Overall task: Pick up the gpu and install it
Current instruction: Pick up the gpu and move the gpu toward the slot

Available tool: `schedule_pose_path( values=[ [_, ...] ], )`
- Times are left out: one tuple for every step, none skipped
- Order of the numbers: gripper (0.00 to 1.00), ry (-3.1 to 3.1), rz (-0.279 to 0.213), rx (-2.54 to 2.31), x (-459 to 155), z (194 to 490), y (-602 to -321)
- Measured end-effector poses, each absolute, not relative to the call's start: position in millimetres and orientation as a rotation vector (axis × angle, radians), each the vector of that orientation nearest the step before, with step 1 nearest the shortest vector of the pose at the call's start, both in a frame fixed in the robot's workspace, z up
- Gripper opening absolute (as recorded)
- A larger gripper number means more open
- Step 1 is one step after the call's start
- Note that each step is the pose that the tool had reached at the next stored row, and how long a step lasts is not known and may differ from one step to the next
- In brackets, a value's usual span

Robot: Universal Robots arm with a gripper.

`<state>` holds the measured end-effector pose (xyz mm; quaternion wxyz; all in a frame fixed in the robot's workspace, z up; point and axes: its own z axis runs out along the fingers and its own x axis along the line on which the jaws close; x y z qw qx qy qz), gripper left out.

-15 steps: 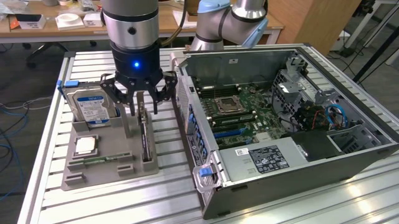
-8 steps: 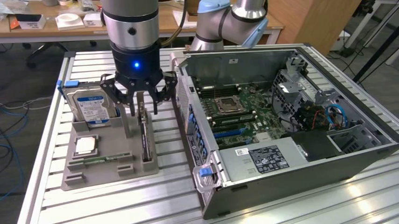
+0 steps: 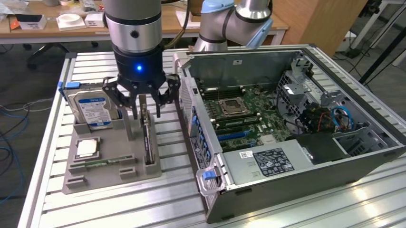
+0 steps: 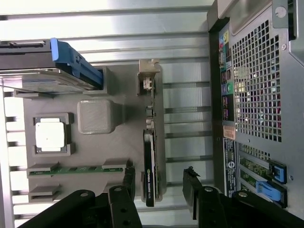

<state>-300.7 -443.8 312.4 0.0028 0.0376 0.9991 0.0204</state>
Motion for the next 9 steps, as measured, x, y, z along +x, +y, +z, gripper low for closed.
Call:
schedule_pose_path(
  values=[
    [0.53,3.133,0.064,0.118,-300.7,311.7,-443.8],
    [0.53,3.133,0.064,0.118,-300.7,311.1,-443.8],
    [0.53,3.133,0.064,0.118,-300.6,310.4,-443.8],
    [0.53,3.133,0.064,0.118,-300.7,309.7,-443.8],
    [0.53,3.133,0.064,0.118,-300.6,309.0,-443.8],
    [0.53,3.133,0.064,0.118,-300.7,308.3,-443.8],
    [0.53,3.133,0.064,0.118,-300.6,307.6,-443.8],
    [0.53,3.133,0.064,0.118,-300.7,307.0,-443.8],
    [0.53,3.133,0.064,0.118,-300.7,306.3,-443.8]
  ],
)
